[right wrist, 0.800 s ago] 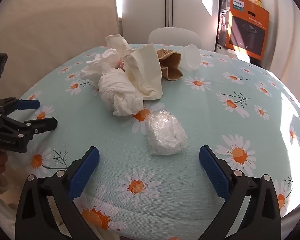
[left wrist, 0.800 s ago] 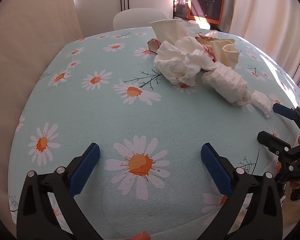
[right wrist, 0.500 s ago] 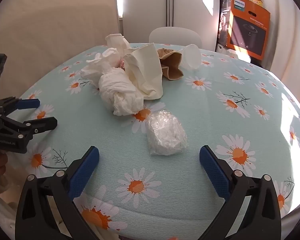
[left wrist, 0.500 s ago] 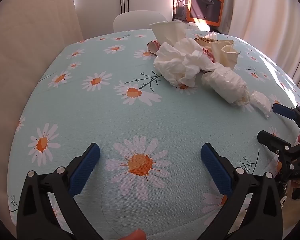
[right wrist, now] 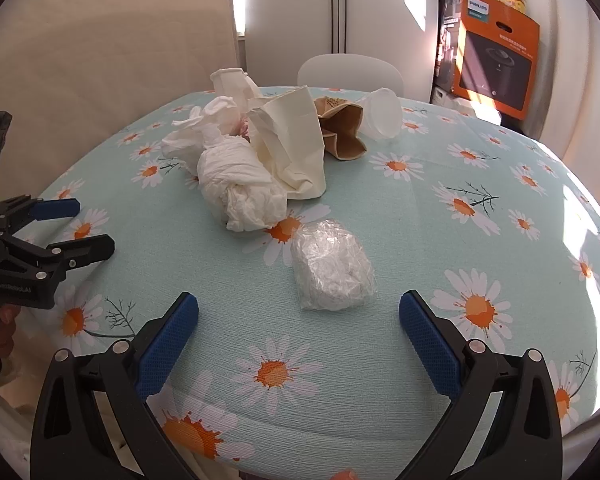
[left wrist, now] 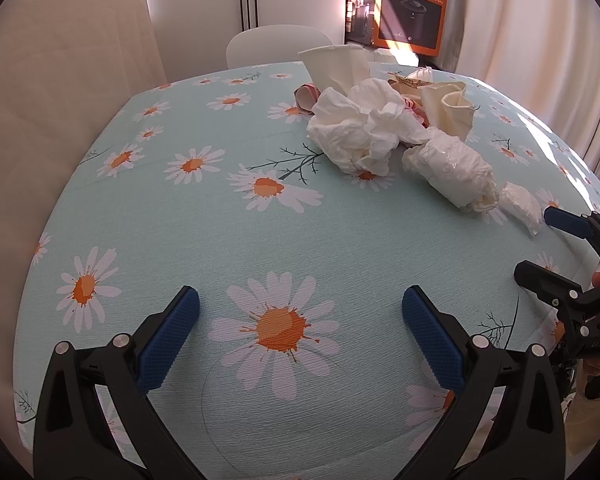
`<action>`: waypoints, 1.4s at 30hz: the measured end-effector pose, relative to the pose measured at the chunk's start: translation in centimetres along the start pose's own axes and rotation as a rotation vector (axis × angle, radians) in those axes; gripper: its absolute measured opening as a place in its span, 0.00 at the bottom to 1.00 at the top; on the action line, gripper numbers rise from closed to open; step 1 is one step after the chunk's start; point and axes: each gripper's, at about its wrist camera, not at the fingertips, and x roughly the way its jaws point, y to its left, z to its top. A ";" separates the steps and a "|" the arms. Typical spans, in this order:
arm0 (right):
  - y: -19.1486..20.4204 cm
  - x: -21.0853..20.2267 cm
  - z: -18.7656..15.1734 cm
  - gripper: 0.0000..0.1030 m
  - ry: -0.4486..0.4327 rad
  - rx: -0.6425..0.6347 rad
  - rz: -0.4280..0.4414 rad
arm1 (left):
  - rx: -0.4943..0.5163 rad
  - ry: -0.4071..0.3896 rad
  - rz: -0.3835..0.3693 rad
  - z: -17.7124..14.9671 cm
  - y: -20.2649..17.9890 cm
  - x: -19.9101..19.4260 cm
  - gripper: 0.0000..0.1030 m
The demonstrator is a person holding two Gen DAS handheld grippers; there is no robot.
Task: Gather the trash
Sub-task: 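Approach the clear plastic-wrapped bundle on the tablecloth with the right tool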
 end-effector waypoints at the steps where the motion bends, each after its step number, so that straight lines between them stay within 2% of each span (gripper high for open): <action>1: 0.0 0.0 0.0 0.94 -0.001 0.001 0.000 | 0.000 -0.005 0.000 0.0 0.0 0.0 0.96; 42: 0.1 0.0 -0.1 0.94 -0.015 0.018 -0.023 | -0.001 -0.023 0.002 -0.5 -0.1 -0.2 0.96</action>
